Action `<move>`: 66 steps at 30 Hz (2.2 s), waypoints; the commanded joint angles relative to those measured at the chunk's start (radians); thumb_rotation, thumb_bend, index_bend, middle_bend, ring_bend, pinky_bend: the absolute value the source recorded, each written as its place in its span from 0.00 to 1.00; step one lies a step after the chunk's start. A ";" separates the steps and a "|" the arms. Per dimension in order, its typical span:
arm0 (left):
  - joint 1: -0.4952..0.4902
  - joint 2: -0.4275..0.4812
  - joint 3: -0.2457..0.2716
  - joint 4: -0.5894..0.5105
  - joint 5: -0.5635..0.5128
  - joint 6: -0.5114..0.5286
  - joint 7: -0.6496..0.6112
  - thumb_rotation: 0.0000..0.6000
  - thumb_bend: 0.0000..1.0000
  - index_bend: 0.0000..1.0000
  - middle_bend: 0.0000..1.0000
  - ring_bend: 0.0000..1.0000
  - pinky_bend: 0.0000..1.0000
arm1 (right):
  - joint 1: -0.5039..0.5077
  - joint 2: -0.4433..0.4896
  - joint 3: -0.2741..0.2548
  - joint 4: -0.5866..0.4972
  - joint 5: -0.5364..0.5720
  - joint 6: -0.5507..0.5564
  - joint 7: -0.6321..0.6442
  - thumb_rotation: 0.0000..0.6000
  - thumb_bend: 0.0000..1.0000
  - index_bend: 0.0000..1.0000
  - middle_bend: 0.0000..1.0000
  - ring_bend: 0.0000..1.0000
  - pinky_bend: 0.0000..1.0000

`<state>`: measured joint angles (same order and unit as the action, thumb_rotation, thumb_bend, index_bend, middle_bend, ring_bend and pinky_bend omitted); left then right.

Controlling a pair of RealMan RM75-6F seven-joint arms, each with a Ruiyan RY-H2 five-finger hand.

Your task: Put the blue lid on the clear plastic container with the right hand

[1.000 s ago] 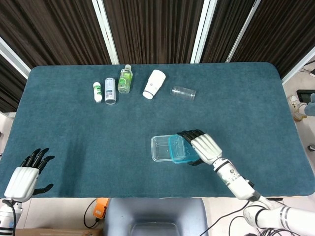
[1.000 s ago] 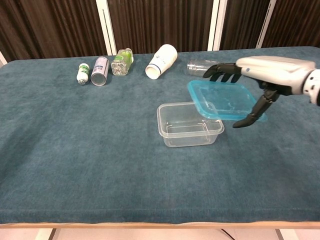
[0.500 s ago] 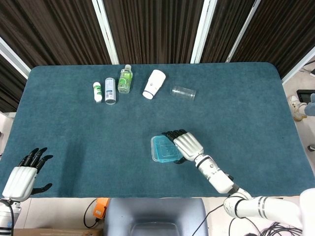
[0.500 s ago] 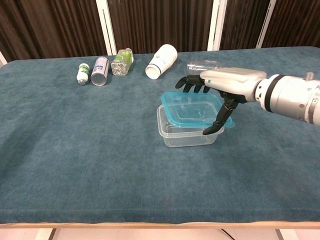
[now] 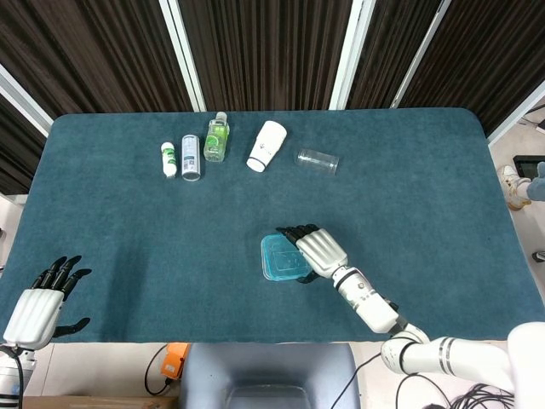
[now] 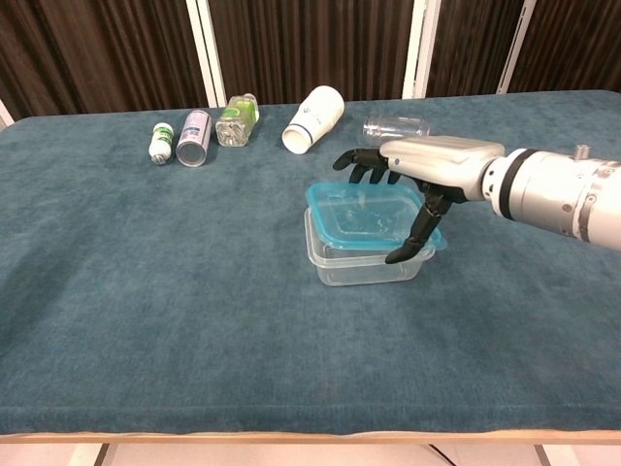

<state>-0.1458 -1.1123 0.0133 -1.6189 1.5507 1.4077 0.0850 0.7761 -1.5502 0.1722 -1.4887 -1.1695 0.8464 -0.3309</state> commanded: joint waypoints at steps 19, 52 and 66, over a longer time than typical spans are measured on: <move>0.001 0.002 0.000 0.001 0.002 0.003 -0.006 1.00 0.46 0.22 0.07 0.02 0.21 | 0.016 -0.015 -0.016 0.028 0.005 0.005 0.018 1.00 0.41 0.15 0.24 0.22 0.22; 0.001 0.008 0.002 -0.004 0.001 -0.002 -0.014 1.00 0.46 0.22 0.07 0.02 0.21 | -0.013 0.107 -0.110 -0.077 -0.100 0.002 0.045 1.00 0.39 0.06 0.14 0.12 0.14; 0.000 0.009 0.002 -0.006 -0.002 -0.006 -0.014 1.00 0.46 0.22 0.07 0.02 0.21 | -0.021 0.111 -0.153 -0.068 -0.117 -0.020 0.009 1.00 0.39 0.05 0.14 0.12 0.12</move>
<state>-0.1460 -1.1030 0.0152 -1.6253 1.5489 1.4017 0.0713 0.7550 -1.4392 0.0190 -1.5571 -1.2859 0.8262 -0.3220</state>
